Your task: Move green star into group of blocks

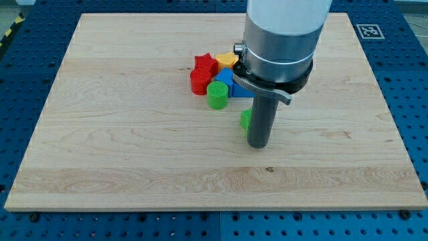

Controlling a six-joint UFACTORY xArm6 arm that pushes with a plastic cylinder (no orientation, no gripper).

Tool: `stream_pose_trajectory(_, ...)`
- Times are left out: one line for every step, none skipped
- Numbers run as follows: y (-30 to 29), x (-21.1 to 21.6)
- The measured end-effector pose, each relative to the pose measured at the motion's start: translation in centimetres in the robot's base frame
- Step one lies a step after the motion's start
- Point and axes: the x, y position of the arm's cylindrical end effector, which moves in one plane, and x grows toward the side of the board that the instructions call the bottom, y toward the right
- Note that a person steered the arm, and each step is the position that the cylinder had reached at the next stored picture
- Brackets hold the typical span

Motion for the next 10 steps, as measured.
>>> stream_pose_trajectory(0.0, -0.2)
stream_pose_trajectory(0.0, -0.2)
stream_pose_trajectory(0.0, -0.6)
stream_pose_trajectory(0.0, -1.2)
stream_pose_trajectory(0.0, -1.4)
stream_pose_trajectory(0.0, -2.0)
stream_pose_trajectory(0.0, -2.0)
stream_pose_trajectory(-0.2, -1.7)
stream_pose_trajectory(-0.2, -1.7)
stream_pose_trajectory(-0.2, -1.7)
